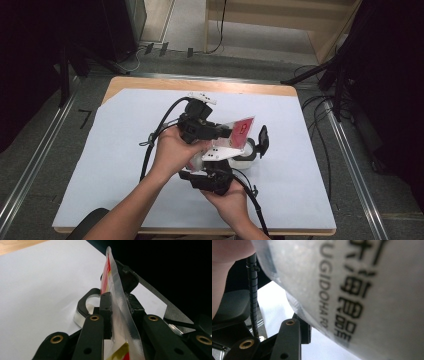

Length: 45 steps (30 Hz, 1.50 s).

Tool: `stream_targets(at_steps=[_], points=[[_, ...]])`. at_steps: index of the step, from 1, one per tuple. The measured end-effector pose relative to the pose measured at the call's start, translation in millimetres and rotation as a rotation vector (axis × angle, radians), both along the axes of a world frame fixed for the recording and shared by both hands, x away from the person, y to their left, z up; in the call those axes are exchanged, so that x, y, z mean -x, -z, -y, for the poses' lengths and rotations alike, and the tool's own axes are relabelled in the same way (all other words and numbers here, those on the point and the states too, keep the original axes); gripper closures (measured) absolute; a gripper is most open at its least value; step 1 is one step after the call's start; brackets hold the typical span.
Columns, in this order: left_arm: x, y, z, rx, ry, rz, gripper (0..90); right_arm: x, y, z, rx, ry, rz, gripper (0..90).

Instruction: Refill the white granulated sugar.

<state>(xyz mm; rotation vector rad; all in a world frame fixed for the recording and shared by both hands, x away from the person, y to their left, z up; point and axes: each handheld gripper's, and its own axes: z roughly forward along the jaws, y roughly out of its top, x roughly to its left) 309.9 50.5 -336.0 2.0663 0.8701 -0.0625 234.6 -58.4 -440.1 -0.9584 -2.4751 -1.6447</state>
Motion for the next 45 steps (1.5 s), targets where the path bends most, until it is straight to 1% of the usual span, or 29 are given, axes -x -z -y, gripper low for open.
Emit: stream_targets(at_steps=[23, 28, 32, 35, 36, 37, 40, 42, 45], points=[[-0.7, -0.1, 0.8, 0.004, 0.002, 0.008, 79.1, -0.6, -0.3, 0.0, 0.005, 0.002, 0.008, 63.6], [0.0, -1.6, 1.6, 0.000, -0.001, 0.013, 79.0, -1.3, -1.1, 0.6, 0.006, 0.001, 0.003, 63.6], [1.2, -2.9, 2.5, 0.000, -0.002, 0.024, 79.0, -1.1, -2.1, 1.1, 0.003, 0.001, 0.013, 63.6], [1.5, -2.8, 2.8, -0.004, 0.002, 0.018, 78.8, -0.8, -2.2, 1.4, 0.001, -0.003, 0.007, 63.6], [1.4, -3.0, 3.1, -0.015, 0.002, 0.017, 78.8, -0.5, -2.1, 1.2, 0.000, -0.004, 0.003, 63.6], [1.5, -2.8, 3.0, -0.016, 0.002, 0.018, 78.7, -0.8, -1.8, 1.2, -0.001, -0.004, 0.002, 63.5], [0.3, -1.5, 2.8, -0.009, 0.003, 0.018, 78.8, -1.2, -1.4, 1.3, 0.001, -0.008, -0.002, 63.5], [-0.3, -2.0, 2.1, -0.014, 0.006, 0.013, 78.8, -1.5, -1.5, 1.1, 0.002, -0.006, -0.002, 63.5], [-0.5, -2.0, 2.3, -0.009, 0.002, 0.011, 78.8, -1.7, -1.7, 0.9, 0.003, -0.005, -0.002, 63.5]])
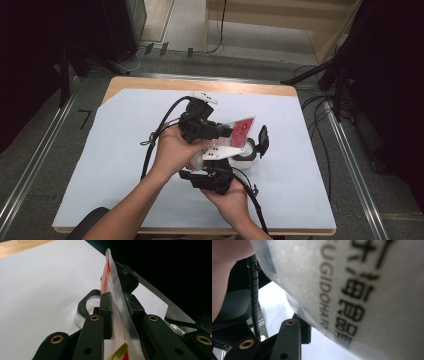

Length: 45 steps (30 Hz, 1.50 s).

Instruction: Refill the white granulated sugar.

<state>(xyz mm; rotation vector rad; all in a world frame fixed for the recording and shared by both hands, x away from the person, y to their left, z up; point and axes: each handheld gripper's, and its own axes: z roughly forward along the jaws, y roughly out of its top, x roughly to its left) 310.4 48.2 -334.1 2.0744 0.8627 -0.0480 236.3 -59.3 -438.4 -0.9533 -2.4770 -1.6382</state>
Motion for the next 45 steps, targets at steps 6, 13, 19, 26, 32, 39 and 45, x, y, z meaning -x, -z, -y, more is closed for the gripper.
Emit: stream_targets(at_steps=[6, 13, 19, 26, 32, 39, 45], points=[[1.3, -1.0, 1.0, 0.003, -0.002, 0.002, 78.9, 0.7, -1.0, 0.7, -0.002, -0.002, -0.002, 63.5], [0.1, 0.1, 0.9, 0.004, -0.002, 0.002, 79.1, 0.3, -0.9, 1.0, 0.000, -0.003, -0.009, 63.5], [0.0, -0.1, 0.9, 0.006, -0.005, 0.002, 79.5, 0.2, -1.1, 0.4, 0.000, 0.002, -0.014, 63.5], [1.7, -0.5, 2.2, 0.003, -0.005, 0.011, 79.3, 0.7, -1.6, 0.3, -0.002, 0.010, -0.022, 63.4], [3.0, -1.1, 3.8, 0.000, -0.009, 0.023, 79.2, 0.4, -1.5, 0.5, -0.004, 0.011, -0.020, 63.4], [2.8, -1.1, 3.0, 0.008, -0.010, 0.018, 78.7, -0.4, -2.0, 0.5, -0.007, 0.006, -0.024, 63.0], [2.8, -1.2, 2.9, 0.008, -0.011, 0.019, 78.8, -0.3, -2.2, 0.2, -0.004, 0.008, -0.022, 63.4]])
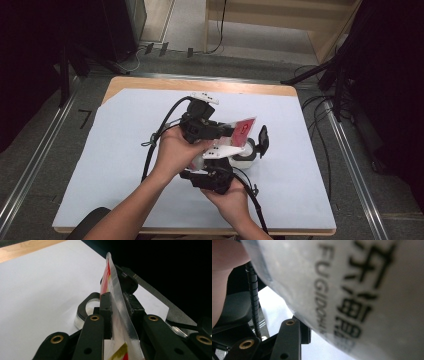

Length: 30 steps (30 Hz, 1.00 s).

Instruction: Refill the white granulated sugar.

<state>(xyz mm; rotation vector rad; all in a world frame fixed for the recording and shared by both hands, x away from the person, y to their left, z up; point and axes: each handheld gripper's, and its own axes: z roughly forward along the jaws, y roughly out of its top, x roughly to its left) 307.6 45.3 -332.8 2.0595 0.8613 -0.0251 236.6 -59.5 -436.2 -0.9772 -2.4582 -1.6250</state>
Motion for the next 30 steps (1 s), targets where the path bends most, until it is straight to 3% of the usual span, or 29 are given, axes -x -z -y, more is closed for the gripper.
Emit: stream_targets(at_steps=[30], points=[[-0.3, -1.4, -1.1, 0.011, -0.003, 0.011, 78.9, -0.3, -2.1, -1.0, 0.007, -0.007, 0.008, 63.6]])
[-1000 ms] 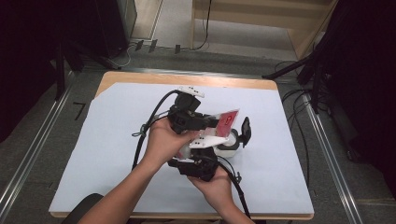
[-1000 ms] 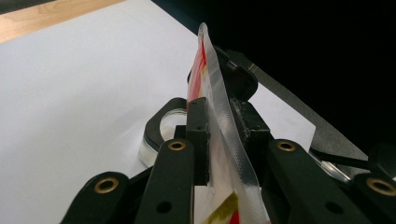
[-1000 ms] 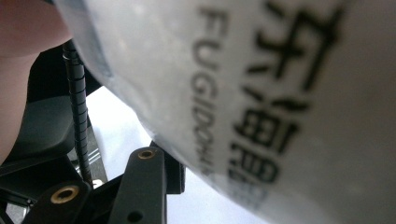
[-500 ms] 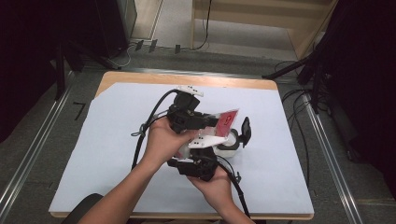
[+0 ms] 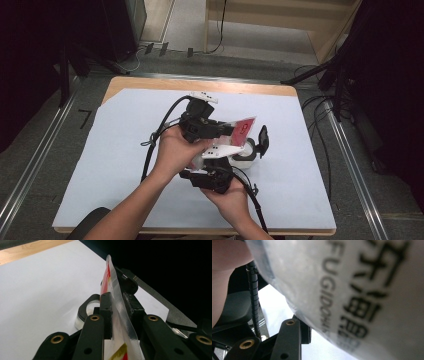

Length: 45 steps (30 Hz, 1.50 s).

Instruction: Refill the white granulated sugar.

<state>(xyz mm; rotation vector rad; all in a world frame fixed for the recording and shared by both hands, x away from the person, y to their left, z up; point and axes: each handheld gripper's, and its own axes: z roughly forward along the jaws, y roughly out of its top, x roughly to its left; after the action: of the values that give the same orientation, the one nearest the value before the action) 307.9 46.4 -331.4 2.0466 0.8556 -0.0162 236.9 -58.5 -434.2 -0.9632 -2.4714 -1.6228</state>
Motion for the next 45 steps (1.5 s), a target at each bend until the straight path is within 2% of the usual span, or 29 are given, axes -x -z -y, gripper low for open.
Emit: stream_targets(at_steps=[27, 38, 45], points=[[1.9, -2.1, 0.8, 0.002, -0.001, 0.012, 79.1, 0.0, -1.2, -0.1, -0.001, -0.002, 0.010, 63.6], [1.8, -2.3, 0.4, -0.006, -0.002, 0.008, 79.3, -0.1, -1.4, -0.6, 0.001, -0.006, 0.007, 63.6], [-0.4, -1.4, -1.0, 0.005, -0.003, 0.001, 79.6, 0.1, -2.0, -1.3, 0.012, -0.003, 0.010, 63.7]])
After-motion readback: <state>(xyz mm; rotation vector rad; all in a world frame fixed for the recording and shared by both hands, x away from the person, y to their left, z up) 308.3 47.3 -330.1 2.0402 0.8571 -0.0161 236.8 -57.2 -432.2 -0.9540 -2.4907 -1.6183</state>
